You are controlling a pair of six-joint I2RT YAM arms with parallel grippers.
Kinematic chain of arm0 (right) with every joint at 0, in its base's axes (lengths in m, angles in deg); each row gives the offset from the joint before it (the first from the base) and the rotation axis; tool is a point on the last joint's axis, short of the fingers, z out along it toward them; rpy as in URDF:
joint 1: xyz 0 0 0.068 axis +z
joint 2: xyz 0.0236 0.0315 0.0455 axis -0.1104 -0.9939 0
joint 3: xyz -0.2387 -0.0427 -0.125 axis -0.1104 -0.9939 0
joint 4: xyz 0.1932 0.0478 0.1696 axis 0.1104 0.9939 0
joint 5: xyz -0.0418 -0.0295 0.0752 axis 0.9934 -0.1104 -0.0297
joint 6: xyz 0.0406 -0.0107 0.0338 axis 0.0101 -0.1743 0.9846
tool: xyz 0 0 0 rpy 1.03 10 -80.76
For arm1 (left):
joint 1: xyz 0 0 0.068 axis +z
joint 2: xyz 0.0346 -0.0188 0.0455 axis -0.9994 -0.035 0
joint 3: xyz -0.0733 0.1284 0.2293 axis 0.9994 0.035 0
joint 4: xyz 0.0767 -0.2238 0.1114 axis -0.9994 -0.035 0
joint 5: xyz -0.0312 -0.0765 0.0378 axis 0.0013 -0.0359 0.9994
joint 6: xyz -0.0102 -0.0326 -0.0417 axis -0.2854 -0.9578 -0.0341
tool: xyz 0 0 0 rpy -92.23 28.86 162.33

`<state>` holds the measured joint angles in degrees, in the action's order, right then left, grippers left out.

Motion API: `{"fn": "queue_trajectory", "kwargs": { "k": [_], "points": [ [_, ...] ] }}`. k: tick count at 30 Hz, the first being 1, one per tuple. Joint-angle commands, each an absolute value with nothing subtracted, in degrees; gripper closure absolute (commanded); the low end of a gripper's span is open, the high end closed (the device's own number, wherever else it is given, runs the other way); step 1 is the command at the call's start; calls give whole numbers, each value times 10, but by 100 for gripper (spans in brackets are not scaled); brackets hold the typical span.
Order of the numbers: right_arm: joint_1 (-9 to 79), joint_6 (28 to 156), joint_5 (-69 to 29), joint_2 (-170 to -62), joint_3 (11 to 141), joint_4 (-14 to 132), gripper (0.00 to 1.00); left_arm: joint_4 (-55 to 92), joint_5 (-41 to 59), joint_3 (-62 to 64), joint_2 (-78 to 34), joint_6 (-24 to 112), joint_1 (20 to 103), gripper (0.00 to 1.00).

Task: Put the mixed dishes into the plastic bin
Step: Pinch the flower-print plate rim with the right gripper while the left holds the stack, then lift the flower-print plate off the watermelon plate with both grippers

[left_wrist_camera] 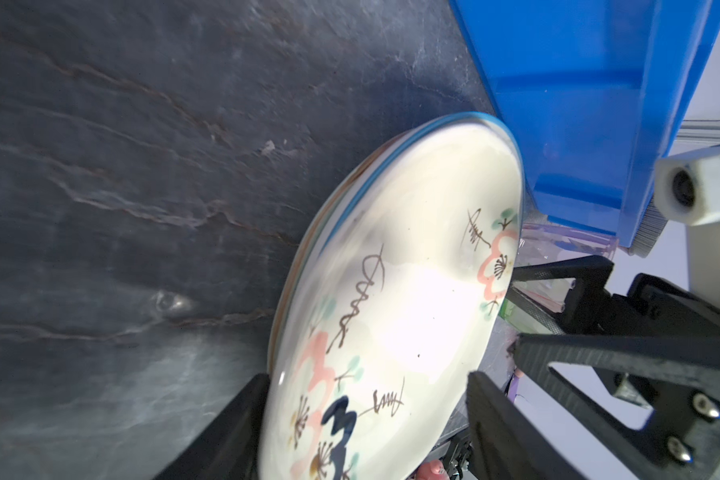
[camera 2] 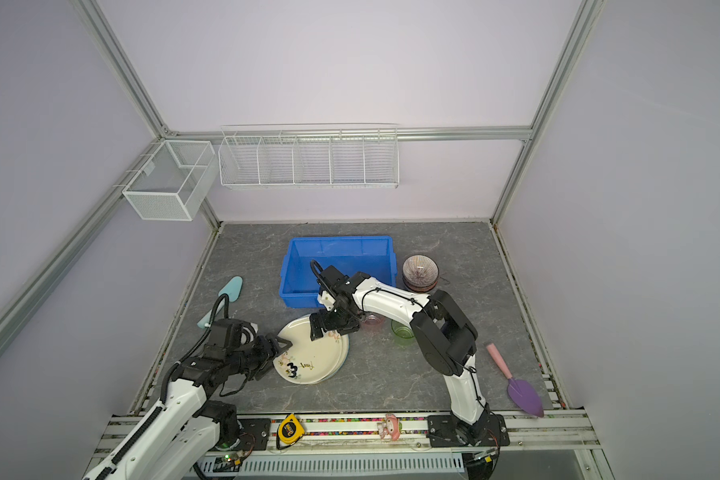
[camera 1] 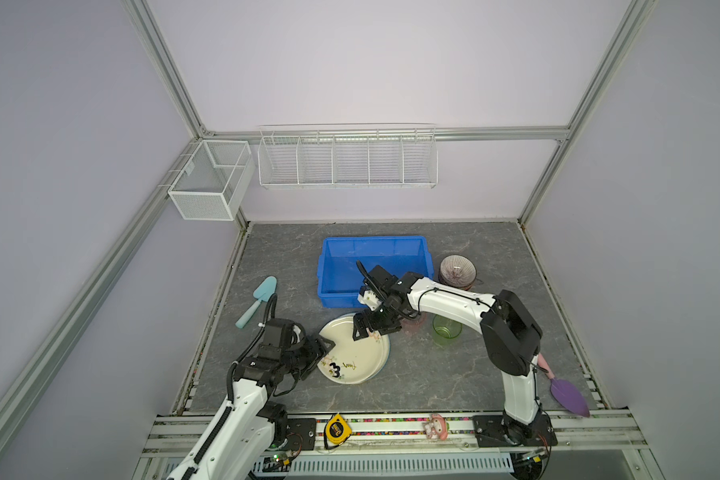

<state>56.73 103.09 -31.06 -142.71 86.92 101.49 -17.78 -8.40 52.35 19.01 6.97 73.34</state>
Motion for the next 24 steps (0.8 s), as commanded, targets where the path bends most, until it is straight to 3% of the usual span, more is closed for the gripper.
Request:
{"fn": "queue_trajectory", "kwargs": {
  "k": [1, 7, 14, 24],
  "points": [
    [576, 1036, -343, -1435, 862, 999, 8, -187, -85, 502, 205, 60, 731, 29],
    [576, 1037, -342, -1437, 864, 998, 8, -197, -80, 484, 212, 60, 732, 48],
    [576, 1038, -344, -1437, 862, 997, 8, -191, -84, 467, 212, 59, 732, 56],
    [577, 1038, -352, -1440, 869, 993, 7, -187, -87, 458, 218, 61, 731, 78]
  ]
}}
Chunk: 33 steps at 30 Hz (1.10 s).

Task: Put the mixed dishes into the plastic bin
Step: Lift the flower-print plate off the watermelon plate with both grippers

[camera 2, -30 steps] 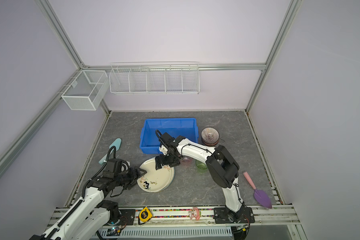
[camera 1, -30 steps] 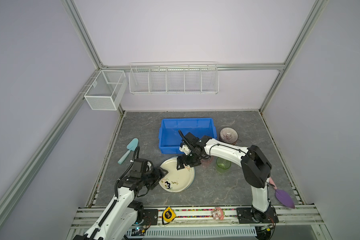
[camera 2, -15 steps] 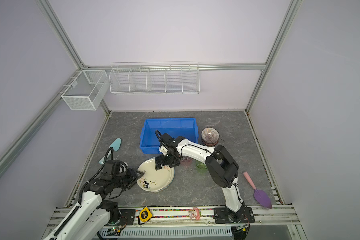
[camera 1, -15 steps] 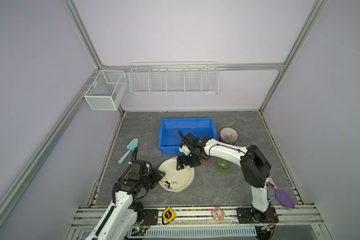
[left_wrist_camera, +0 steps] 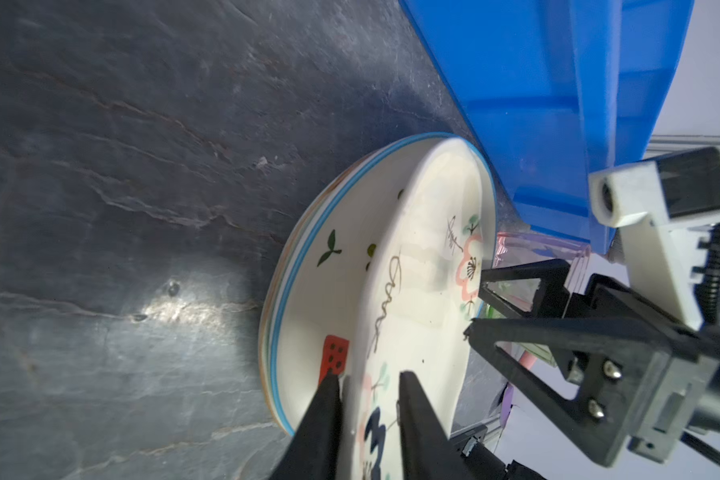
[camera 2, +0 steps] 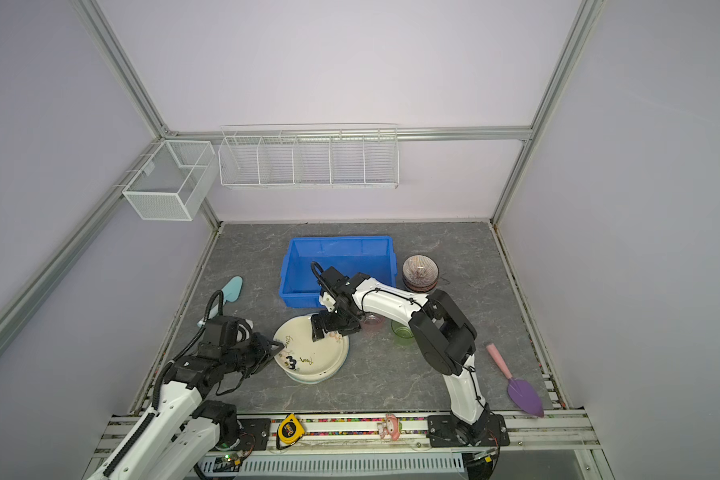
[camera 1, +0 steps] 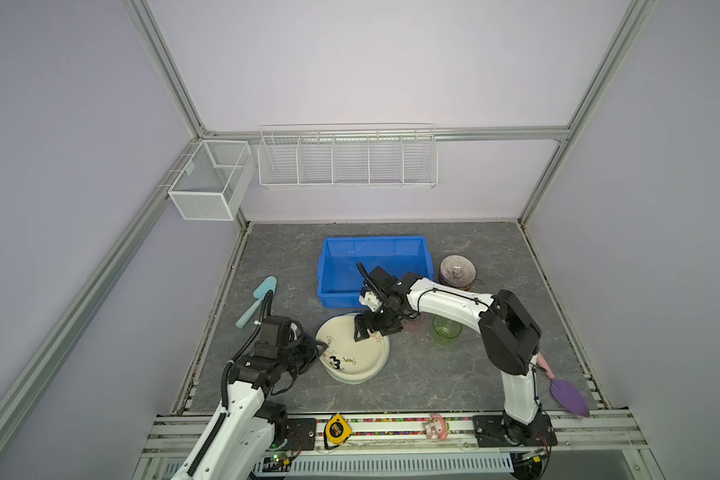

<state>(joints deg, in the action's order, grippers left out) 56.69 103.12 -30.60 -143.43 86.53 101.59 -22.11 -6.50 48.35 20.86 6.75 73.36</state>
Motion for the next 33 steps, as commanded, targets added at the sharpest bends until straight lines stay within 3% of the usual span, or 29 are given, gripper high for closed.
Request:
{"fn": "queue_trajectory", "kwargs": {
  "k": [1, 14, 33],
  "points": [
    [576, 1038, -352, -1440, 869, 993, 8, -186, -87, 458, 219, 61, 731, 79],
    [576, 1033, -352, -1438, 880, 997, 7, -198, -81, 457, 221, 79, 732, 100],
    [518, 1007, -357, -1366, 922, 1039, 4, -237, -79, 395, 250, 154, 742, 100]
  ]
}}
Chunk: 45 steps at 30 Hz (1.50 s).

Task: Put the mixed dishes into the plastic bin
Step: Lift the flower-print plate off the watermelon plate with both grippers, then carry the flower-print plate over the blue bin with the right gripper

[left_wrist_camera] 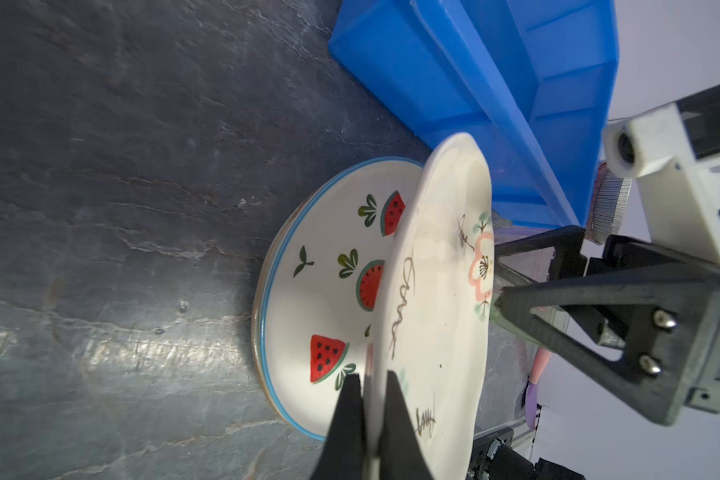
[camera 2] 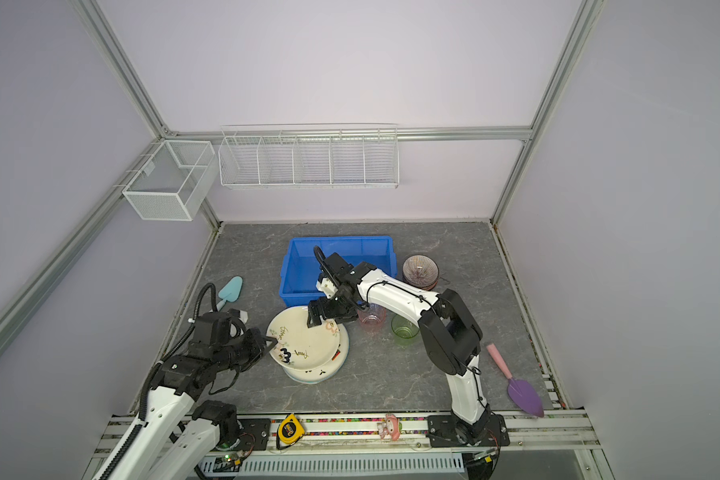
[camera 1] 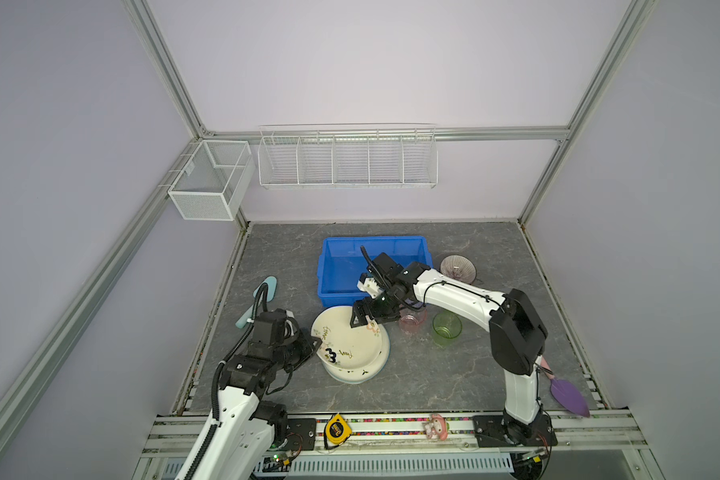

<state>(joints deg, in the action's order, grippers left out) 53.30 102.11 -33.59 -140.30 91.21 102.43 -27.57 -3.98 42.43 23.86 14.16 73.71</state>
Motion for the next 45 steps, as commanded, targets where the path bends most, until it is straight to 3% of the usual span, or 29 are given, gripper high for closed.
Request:
{"fn": "queue_trajectory", "kwargs": {
  "k": [1, 7, 18, 26, 45],
  "points": [
    [512, 1006, -361, -1360, 918, 1037, 4, -232, -84, 395, 250, 155, 744, 100],
    [467, 999, -398, -1305, 892, 1031, 2, -193, -124, 393, 245, 165, 770, 100],
    [362, 980, -504, -1220, 846, 1046, 5, 95, -262, 389, 142, 108, 806, 100],
    [354, 1011, -539, -1224, 826, 991, 23, 138, -287, 336, 64, 134, 805, 100],
    [353, 1050, -538, -1268, 850, 933, 64, 119, -261, 318, 17, 169, 788, 100]
  ]
}}
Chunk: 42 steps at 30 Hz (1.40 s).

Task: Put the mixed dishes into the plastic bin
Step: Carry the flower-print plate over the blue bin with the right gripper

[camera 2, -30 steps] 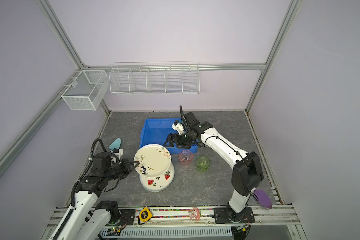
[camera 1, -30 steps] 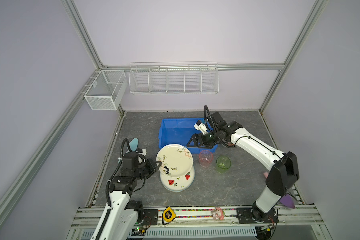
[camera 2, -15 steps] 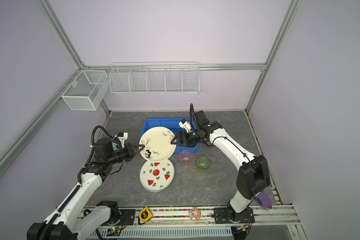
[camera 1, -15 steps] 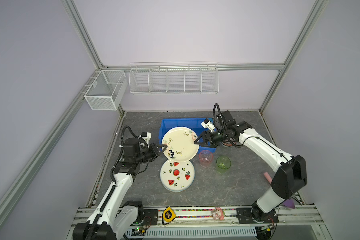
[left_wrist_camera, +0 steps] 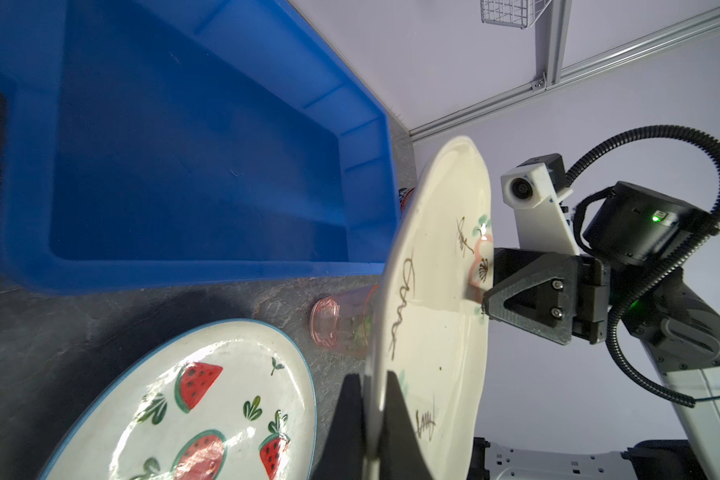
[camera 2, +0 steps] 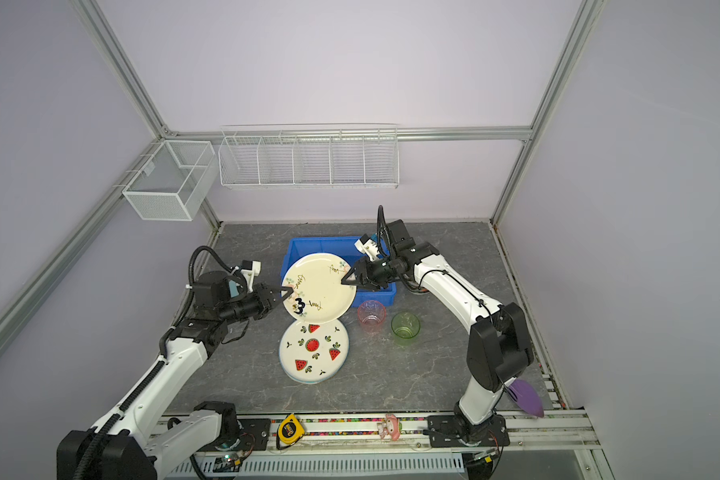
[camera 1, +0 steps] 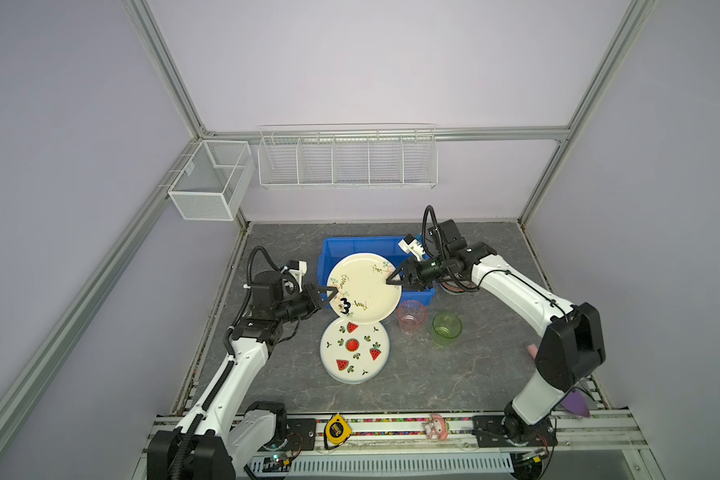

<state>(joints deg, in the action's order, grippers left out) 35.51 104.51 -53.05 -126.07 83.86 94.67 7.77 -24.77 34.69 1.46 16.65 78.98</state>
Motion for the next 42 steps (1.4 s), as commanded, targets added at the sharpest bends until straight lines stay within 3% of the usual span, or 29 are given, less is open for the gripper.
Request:
{"fn": "queue_trajectory", "kwargs": {
  "k": [1, 17, 20, 26, 35, 42],
  "points": [
    [353, 1049, -538, -1269, 851, 934, 65, 120, -261, 319, 15, 169, 788, 100],
    [352, 1046, -533, -1270, 848, 931, 83, 128, -251, 322, -12, 167, 788, 100],
    [351, 1048, -534, -1270, 846, 927, 92, 130, -248, 326, -14, 167, 788, 100],
    [351, 1059, -537, -1269, 846, 913, 93, 130, -242, 330, -21, 167, 788, 100],
    [346, 1089, -534, -1264, 848, 881, 93, 132, -230, 340, -26, 167, 788, 53],
    [336, 1100, -513, -1272, 860, 878, 93, 125, -200, 326, -28, 177, 789, 9]
  ]
}}
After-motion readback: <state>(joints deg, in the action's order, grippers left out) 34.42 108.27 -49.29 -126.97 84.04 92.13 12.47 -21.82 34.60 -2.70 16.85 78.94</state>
